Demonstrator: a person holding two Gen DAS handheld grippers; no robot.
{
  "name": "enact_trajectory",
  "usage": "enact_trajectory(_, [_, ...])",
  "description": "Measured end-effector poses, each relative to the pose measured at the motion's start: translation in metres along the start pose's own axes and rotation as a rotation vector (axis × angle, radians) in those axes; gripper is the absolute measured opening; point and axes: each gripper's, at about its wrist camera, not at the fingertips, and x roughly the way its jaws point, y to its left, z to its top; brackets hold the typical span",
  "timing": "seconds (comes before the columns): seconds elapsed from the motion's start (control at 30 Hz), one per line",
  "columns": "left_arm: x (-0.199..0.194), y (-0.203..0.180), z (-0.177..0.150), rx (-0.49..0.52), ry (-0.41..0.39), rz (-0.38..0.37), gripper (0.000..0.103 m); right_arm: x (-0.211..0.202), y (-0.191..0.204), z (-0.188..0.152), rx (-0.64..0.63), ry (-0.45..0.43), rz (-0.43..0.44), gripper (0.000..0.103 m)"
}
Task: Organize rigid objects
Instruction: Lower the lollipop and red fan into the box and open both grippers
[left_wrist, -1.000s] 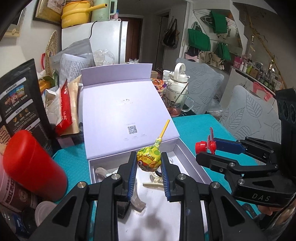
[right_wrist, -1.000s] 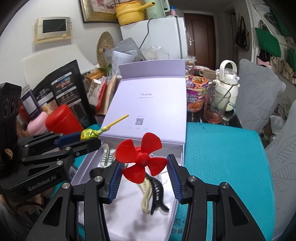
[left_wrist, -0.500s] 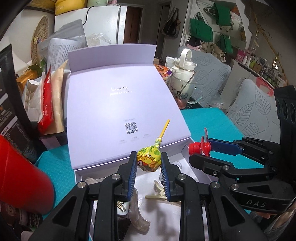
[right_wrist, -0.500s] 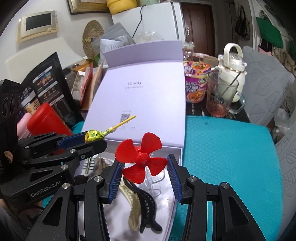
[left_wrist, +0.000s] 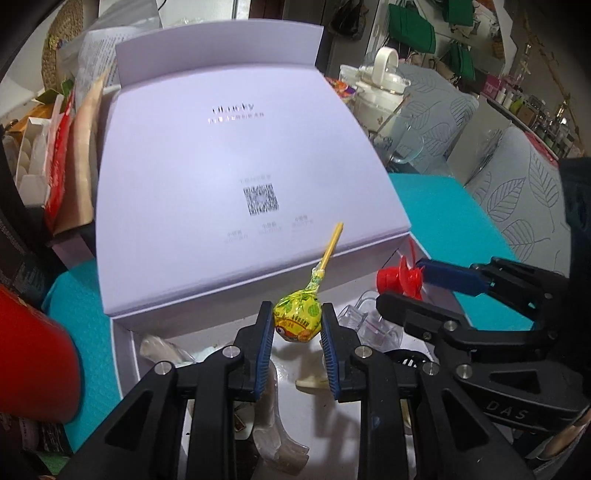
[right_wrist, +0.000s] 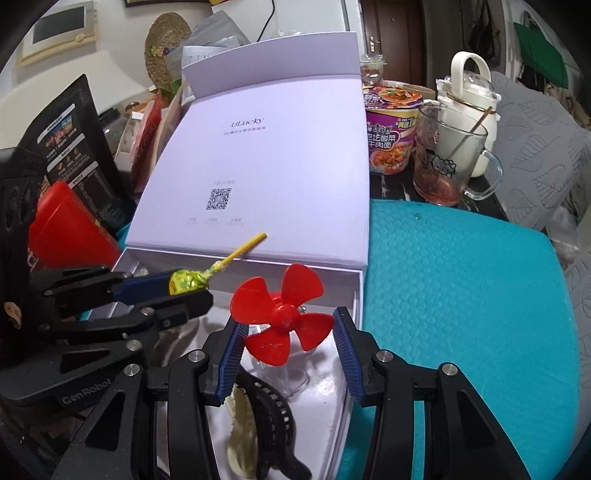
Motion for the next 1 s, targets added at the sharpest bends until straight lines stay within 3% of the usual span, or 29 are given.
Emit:
enact_trajectory(0.43, [0.003,-0.006,0.001,0.028,0.015,0.06,0.025,0.002,0.009,-0.002,-0.073,0.006,-0.072,0.047])
enact_trajectory(0.87, [0.01,-0.007,0.014,-0.007,0.082,0.073,0.025,-0.002,0.006,-0.002,-0.043,0.022,-0.047,0.05])
enact_trajectory(0.93, [0.009,-0.008,0.016,-0.009,0.079,0.077,0.027,-0.004,0.006,-0.001,-0.044,0.022,-0.047,0.05])
enact_trajectory(1.0, [0.006,-0.009,0.017,-0.009,0.066,0.075,0.036,-0.006,0.007,-0.001,-0.046,0.019,-0.047,0.051])
